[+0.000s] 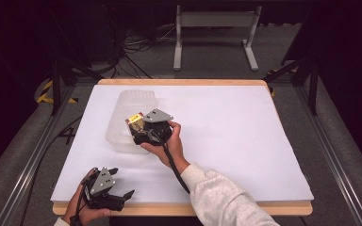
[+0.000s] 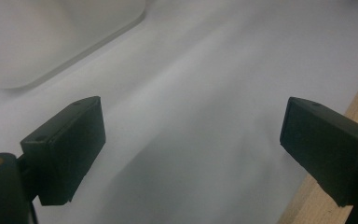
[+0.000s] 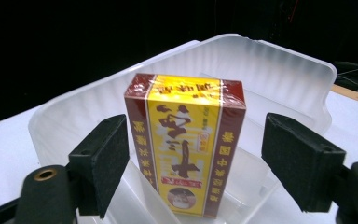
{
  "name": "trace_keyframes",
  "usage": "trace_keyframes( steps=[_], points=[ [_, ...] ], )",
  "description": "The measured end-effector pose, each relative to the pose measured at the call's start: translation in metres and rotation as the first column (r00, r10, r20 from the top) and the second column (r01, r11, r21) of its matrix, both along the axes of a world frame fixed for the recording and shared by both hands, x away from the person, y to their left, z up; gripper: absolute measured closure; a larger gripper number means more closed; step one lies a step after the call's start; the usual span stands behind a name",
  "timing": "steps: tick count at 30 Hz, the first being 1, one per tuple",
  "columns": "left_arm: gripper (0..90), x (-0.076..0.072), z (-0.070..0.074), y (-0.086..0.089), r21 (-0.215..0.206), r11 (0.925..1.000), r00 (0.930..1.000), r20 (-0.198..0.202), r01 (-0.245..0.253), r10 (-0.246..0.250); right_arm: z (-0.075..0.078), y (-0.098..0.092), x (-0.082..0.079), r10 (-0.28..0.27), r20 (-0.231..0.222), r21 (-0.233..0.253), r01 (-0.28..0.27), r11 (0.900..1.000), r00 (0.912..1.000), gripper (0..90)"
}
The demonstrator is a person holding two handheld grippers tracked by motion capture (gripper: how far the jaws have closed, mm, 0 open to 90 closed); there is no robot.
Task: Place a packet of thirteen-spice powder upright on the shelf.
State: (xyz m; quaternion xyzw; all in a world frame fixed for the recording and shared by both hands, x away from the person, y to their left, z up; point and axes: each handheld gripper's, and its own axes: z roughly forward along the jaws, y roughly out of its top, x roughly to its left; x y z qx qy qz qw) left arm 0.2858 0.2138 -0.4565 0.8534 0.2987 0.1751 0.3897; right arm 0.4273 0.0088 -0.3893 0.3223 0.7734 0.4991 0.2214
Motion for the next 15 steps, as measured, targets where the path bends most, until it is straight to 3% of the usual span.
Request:
trace_keyframes(
  steps=[15],
  points=[
    [7.4, 0.000, 0.000, -0.001, 0.009, 0.9999, 1.0000, 0.002, -0.008, 0.008, 0.004, -0.022, -0.002, 0.021, 0.017, -0.014, -0.021, 1.000, 0.9996, 21.8]
  ],
)
